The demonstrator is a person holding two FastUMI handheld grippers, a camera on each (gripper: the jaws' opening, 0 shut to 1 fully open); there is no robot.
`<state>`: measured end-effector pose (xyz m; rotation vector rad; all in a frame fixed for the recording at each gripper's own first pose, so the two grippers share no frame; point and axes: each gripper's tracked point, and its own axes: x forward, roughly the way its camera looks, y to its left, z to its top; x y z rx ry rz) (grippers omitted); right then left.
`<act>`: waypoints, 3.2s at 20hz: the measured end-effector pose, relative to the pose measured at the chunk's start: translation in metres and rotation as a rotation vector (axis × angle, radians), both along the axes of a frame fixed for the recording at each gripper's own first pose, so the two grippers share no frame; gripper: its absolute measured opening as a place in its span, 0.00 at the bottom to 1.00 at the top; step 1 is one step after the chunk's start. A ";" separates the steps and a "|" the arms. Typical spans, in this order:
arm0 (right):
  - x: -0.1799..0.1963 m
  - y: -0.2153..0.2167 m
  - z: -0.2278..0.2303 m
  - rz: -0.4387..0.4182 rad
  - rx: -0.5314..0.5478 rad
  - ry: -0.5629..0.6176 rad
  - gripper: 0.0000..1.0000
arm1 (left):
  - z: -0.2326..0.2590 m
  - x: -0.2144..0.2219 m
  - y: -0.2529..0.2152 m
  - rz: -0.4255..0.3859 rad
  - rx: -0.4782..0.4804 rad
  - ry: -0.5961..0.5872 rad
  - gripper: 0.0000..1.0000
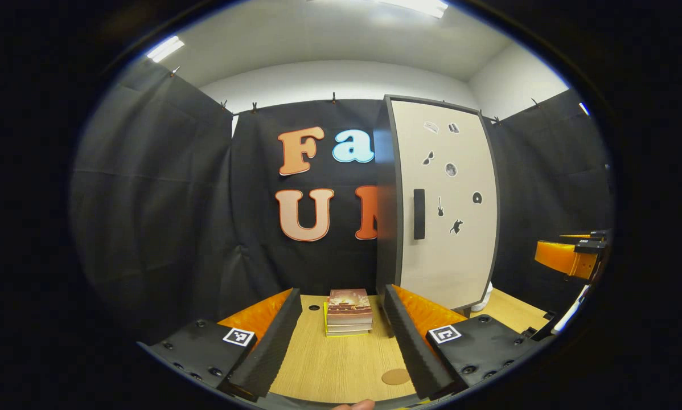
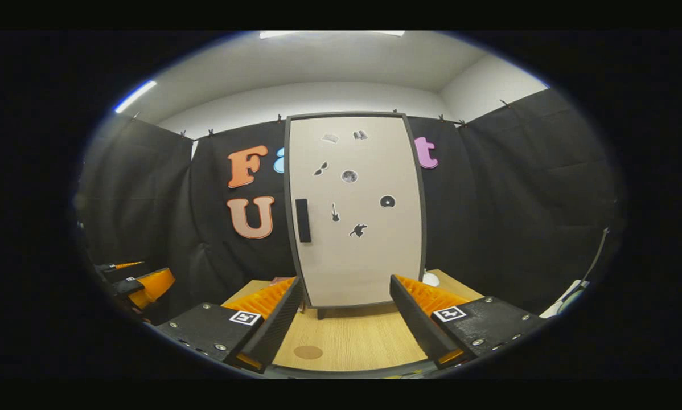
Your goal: Open the cabinet door with the right hand, grasp the bottle in the cabinet with the left hand and place it on the coaster, then close the cabinet door with the right hand.
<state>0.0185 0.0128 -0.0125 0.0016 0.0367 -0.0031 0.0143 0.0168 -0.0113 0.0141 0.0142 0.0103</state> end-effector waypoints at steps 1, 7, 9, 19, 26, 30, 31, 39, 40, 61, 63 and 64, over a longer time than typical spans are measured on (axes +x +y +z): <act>0.002 0.001 -0.001 -0.001 0.002 0.003 0.94 | -0.001 0.001 0.003 0.001 -0.003 0.003 0.95; 0.016 0.017 -0.004 -0.012 0.006 0.018 0.94 | -0.009 0.017 0.021 0.000 0.001 0.009 0.95; 0.023 0.027 -0.004 -0.013 0.003 0.024 0.94 | -0.013 0.025 0.026 -0.011 0.004 0.015 0.95; 0.096 0.087 0.013 -0.004 -0.050 -0.005 0.95 | -0.037 0.052 0.086 0.000 -0.042 0.059 0.95; 0.202 0.102 0.037 0.050 -0.054 -0.039 0.95 | -0.058 0.081 0.111 0.090 -0.027 0.100 0.95; 0.260 0.104 0.043 0.072 -0.066 -0.042 0.94 | -0.075 0.111 0.121 0.152 -0.049 0.146 0.95; 0.274 0.103 0.043 0.072 -0.078 -0.044 0.95 | -0.081 0.117 0.121 0.160 -0.059 0.160 0.95; 0.338 0.109 0.031 0.081 -0.074 -0.019 0.80 | -0.104 0.146 0.145 0.243 -0.065 0.200 0.95; 0.341 0.111 0.032 0.085 -0.077 -0.022 0.76 | -0.104 0.149 0.147 0.249 -0.064 0.201 0.95; 0.229 0.064 0.027 -0.035 0.013 -0.001 0.22 | -0.099 0.084 0.148 0.164 -0.017 0.186 0.95; 0.212 0.055 0.029 -0.057 0.012 0.003 0.21 | -0.097 0.074 0.145 0.148 -0.010 0.181 0.95; 0.206 0.051 0.031 -0.070 0.013 0.004 0.18 | -0.094 0.069 0.145 0.142 -0.008 0.176 0.95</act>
